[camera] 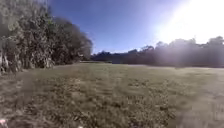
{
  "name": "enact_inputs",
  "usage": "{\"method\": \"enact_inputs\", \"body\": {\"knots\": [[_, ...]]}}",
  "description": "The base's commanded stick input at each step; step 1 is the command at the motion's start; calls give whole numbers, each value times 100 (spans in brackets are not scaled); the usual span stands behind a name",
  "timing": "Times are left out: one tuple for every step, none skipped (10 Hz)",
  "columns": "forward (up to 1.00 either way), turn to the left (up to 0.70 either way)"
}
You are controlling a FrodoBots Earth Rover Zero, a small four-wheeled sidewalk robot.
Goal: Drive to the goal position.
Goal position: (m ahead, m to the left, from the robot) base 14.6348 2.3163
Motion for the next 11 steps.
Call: {"method": "enact_inputs", "body": {"knots": [[77, 0], [84, 0], [85, 0], [85, 0], [100, 0], [100, 0], [100, 0], [100, 0], [100, 0], [100, 0], [100, 0]]}}
